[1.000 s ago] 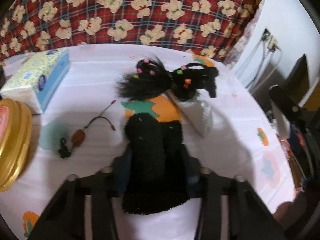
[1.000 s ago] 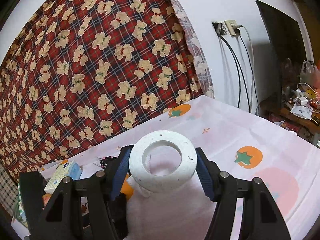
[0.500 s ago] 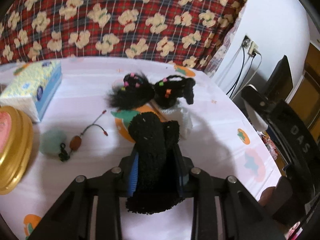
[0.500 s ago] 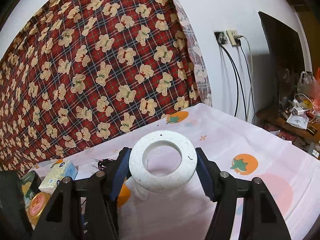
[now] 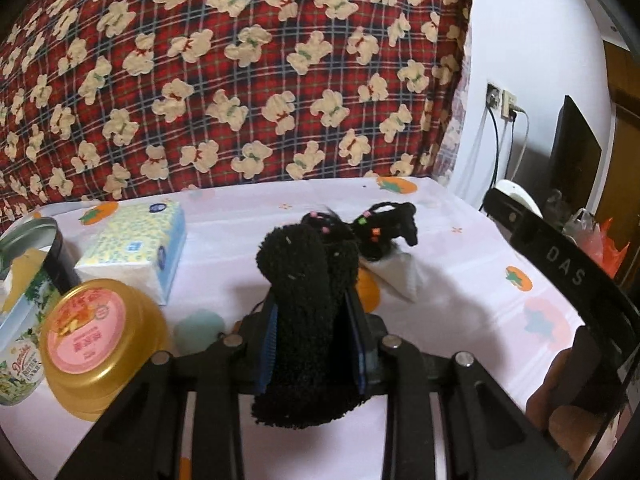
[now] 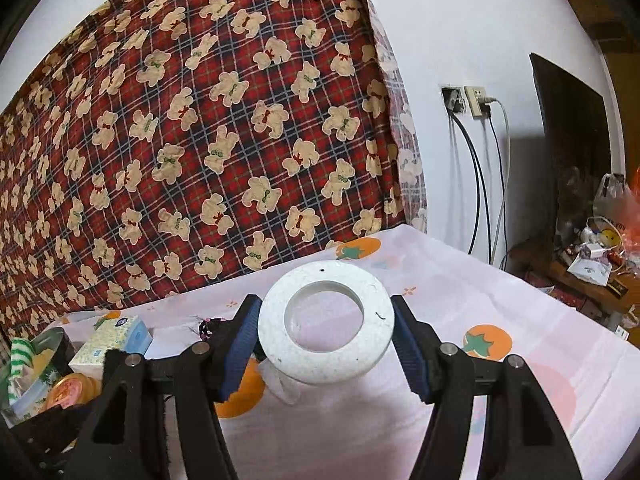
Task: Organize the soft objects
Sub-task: 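Carry the white ring and black cloth over the metal tin with both grippers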
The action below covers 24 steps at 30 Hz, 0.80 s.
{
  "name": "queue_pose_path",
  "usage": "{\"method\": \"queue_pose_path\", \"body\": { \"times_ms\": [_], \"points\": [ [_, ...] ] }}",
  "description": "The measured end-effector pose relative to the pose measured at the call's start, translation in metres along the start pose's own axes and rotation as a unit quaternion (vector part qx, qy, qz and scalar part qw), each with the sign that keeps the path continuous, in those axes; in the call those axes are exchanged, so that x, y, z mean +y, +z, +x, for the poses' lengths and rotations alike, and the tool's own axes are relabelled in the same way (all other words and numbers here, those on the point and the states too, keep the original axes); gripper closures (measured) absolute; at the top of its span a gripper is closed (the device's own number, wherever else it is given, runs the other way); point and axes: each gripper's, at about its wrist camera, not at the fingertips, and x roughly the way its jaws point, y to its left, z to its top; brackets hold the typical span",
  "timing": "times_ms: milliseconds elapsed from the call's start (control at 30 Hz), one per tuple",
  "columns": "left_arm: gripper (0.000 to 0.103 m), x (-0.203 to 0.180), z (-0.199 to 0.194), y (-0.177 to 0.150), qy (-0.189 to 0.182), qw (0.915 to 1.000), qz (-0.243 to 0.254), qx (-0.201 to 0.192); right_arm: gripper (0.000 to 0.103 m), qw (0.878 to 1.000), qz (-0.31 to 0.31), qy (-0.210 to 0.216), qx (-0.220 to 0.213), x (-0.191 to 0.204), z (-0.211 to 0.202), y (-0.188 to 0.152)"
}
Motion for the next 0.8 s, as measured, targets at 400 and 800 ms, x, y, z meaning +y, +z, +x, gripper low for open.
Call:
{"method": "queue_pose_path", "body": {
  "times_ms": [400,800],
  "points": [
    [0.074,0.030,-0.021,-0.006,0.014,0.9995,-0.011,-0.025,0.037,0.999,-0.020,-0.027,-0.021,0.006,-0.008,0.001],
    [0.074,0.069,-0.042,-0.013,0.021,0.9984,-0.030,-0.043,0.037,0.997,-0.037,-0.055,-0.028,0.014,-0.019,-0.003]
  ]
}}
